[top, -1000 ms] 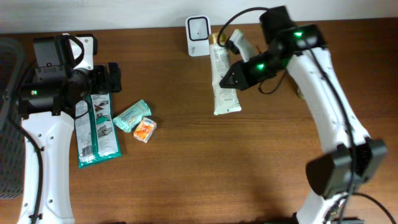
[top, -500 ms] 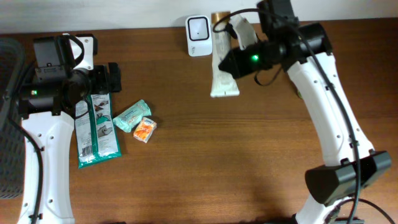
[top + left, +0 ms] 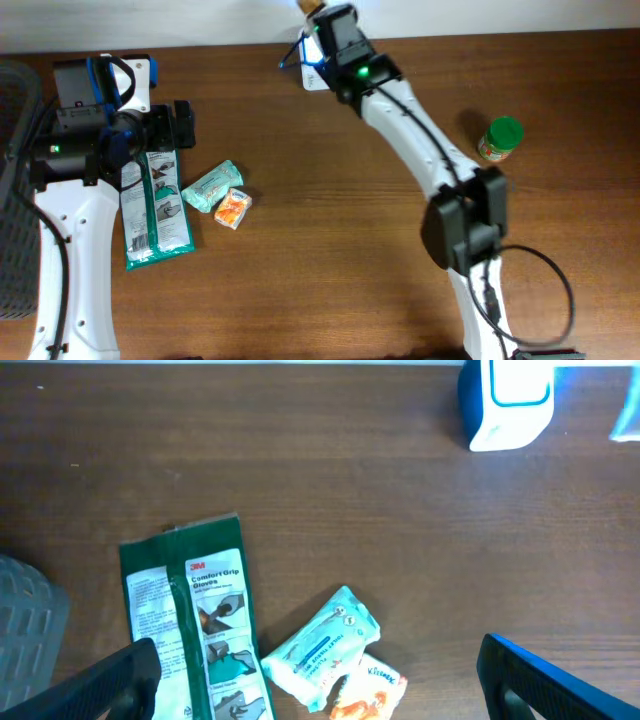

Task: Scan the item barcode
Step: 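Rotate the held tube and carry it up toward the white scanner, then hold the tube's label under the white scanner with the right gripper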

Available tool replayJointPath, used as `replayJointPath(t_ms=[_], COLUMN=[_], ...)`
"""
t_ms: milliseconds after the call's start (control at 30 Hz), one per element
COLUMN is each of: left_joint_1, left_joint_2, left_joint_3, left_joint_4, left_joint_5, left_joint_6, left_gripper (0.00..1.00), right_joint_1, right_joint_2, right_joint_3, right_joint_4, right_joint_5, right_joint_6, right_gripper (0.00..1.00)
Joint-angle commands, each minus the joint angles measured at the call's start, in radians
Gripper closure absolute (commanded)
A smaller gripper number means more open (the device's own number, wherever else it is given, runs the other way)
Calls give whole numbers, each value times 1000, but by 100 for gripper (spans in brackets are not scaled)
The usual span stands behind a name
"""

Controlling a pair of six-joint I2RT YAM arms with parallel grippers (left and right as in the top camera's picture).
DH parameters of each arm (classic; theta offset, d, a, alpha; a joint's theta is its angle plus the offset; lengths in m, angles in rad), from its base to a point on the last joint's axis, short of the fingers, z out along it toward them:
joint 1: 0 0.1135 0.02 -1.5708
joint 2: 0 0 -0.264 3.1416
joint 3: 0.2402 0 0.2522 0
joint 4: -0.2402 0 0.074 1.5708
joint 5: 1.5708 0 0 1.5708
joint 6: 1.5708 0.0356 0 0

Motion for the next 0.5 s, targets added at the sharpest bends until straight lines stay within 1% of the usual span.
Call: replayJointPath(t_ms=[0, 67, 133, 200, 367, 467], left_joint_1=[0, 0, 0, 0, 0, 0], left_joint_2=[2, 2, 2, 2, 2, 2], left_joint_3=[13, 13, 13, 13, 13, 13], left_joint_4=[2, 2, 2, 2, 2, 1], left_joint_5=[10, 10, 10, 10, 10, 10], left_joint_6=[9, 9, 9, 9, 9, 9], left_gripper=[1, 1, 1, 1, 1, 1], right_joint_1=[5, 5, 5, 3, 3, -2], right_joint_2=[65, 101, 129, 152, 199, 213], right_joint_3=[18, 18, 18, 18, 17, 17], right_joint_4=[117, 180, 237, 274, 308, 322], right_joint_5=[179, 183, 183, 183, 192, 202], right_joint_6=[-224, -282, -289, -331, -446, -448], right_gripper=[96, 96, 96, 96, 96, 96])
